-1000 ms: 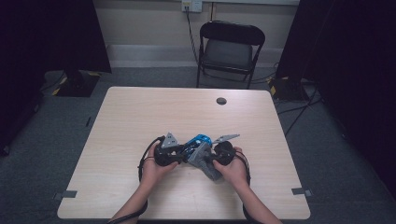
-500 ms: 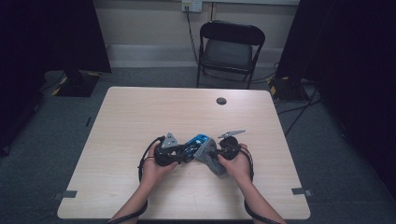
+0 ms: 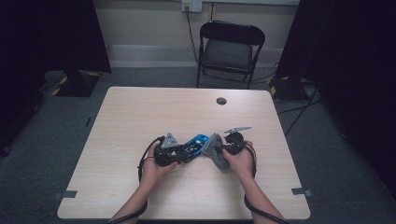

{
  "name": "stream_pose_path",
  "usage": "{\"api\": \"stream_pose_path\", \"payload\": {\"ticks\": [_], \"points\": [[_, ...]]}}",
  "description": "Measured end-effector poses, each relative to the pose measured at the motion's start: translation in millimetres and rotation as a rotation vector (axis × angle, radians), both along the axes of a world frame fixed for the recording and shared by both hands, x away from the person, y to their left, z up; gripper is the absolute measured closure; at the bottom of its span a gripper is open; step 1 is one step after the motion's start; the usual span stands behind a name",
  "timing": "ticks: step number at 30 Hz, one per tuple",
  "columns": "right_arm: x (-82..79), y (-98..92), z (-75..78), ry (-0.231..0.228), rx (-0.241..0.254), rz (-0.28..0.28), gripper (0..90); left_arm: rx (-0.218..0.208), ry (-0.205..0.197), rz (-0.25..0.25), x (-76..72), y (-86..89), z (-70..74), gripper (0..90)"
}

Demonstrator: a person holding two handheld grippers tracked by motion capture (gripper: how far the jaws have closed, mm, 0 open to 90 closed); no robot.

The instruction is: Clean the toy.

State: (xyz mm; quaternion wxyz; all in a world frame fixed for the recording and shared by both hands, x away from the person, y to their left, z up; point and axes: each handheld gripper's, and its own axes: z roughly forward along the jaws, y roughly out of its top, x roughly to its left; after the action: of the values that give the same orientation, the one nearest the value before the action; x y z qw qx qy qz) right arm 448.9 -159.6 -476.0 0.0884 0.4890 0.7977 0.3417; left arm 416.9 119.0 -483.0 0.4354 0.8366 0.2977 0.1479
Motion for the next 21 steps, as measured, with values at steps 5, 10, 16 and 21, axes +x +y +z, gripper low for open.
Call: {"api": "stream_pose_path", "payload": {"ticks": [5, 10, 16, 21], "points": [[2.2, -3.7, -0.8, -0.032, -0.004, -0.043, 79.0, -0.003, 0.000, -0.001, -0.1, 0.1, -0.2, 59.4], [-1.5, -7.1, 0.1, -0.056, -0.004, -0.058, 79.0, -0.006, -0.003, -0.002, -0.4, 0.5, -0.7, 59.4], [-6.5, -22.1, 4.5, -0.075, 0.016, -0.094, 78.9, -0.007, -0.002, 0.000, -0.7, 0.6, -0.7, 59.4], [-11.5, -30.1, 10.8, -0.083, 0.043, -0.088, 78.9, -0.017, 0.001, 0.003, 0.0, 1.0, -0.9, 58.6]]}}
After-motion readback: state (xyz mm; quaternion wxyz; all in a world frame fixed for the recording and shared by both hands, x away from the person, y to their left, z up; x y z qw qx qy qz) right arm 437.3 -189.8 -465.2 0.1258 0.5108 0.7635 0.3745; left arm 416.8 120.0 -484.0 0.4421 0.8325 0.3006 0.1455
